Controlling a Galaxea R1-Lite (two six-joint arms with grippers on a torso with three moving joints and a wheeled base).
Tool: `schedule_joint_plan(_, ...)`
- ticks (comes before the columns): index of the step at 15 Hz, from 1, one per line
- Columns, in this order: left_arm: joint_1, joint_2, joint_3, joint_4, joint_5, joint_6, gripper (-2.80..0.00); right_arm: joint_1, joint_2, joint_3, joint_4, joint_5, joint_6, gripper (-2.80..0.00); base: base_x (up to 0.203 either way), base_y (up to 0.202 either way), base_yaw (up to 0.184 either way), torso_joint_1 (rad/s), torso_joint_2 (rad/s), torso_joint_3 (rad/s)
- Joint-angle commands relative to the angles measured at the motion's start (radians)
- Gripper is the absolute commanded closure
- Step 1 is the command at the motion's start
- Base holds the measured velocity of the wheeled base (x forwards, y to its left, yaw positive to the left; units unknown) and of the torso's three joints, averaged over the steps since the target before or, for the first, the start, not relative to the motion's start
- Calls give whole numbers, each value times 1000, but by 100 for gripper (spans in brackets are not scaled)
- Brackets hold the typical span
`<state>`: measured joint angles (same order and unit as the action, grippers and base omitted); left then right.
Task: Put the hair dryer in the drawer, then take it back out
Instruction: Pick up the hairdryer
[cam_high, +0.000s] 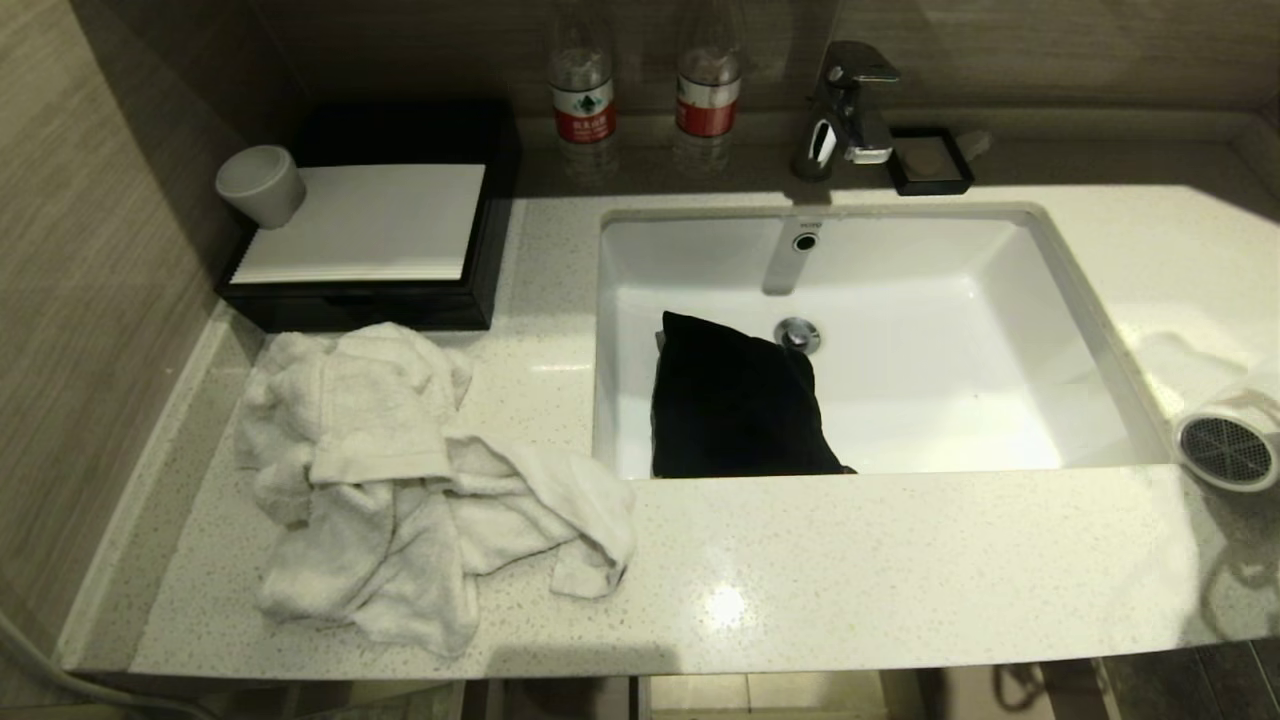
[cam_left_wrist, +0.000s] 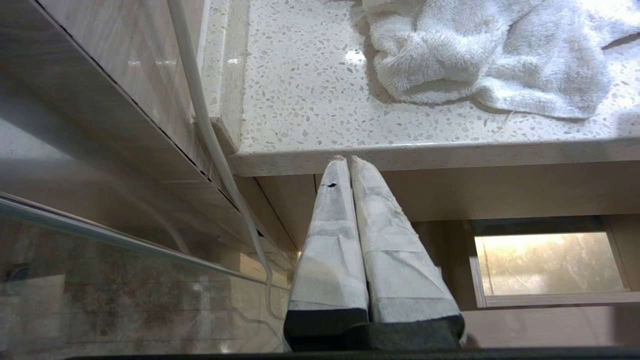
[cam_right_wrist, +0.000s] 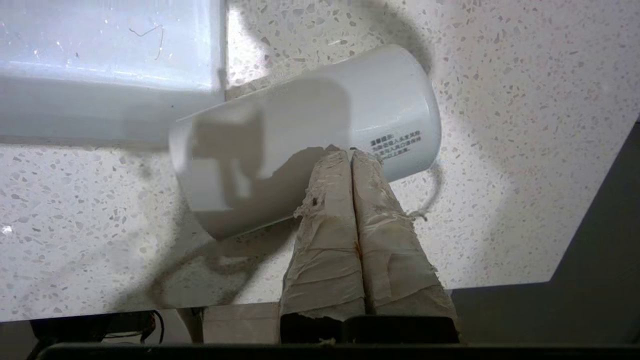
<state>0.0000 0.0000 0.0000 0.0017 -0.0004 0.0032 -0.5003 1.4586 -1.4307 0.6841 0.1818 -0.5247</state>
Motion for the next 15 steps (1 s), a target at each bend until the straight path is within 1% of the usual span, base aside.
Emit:
schedule_joint_plan(1, 0, 0, 1, 0, 0, 0, 0, -51, 40, -41, 41, 52, -3, 0, 0, 0, 0, 0, 0, 0)
schedule_joint_plan(2, 0, 0, 0, 0, 0, 0, 0, -59, 41, -64, 72, 82, -7, -280, 0, 0, 0, 0, 0, 0)
schedule_joint_plan(3, 0, 0, 2, 0, 0, 0, 0, -63, 43, -78, 74, 88, -24, -280, 0, 0, 0, 0, 0, 0)
schedule_joint_plan(4, 0, -1, 0, 0, 0, 0, 0, -79, 44, -97, 78, 93, -63, -280, 0, 0, 0, 0, 0, 0)
schedule_joint_plan(5, 0, 0, 0, 0, 0, 0, 0, -98, 43, -110, 90, 114, -105, -280, 0, 0, 0, 0, 0, 0)
schedule_joint_plan(6, 0, 0, 0, 0, 0, 0, 0, -104, 38, -114, 99, 144, -128, -280, 0, 0, 0, 0, 0, 0)
schedule_joint_plan(8, 0, 0, 0, 0, 0, 0, 0, -113, 29, -118, 113, 156, -164, -280, 0, 0, 0, 0, 0, 0)
schedule_joint_plan(9, 0, -1, 1, 0, 0, 0, 0, -126, 30, -120, 138, 155, -181, -280, 0, 0, 0, 0, 0, 0)
schedule_joint_plan(10, 0, 0, 0, 0, 0, 0, 0, -141, 34, -130, 173, 157, -220, -280, 0, 0, 0, 0, 0, 0)
schedule_joint_plan(12, 0, 0, 0, 0, 0, 0, 0, -171, 45, -138, 248, 197, -301, -280, 0, 0, 0, 0, 0, 0)
schedule_joint_plan(15, 0, 0, 0, 0, 0, 0, 0, -211, 73, -195, 375, 208, -354, -280, 0, 0, 0, 0, 0, 0)
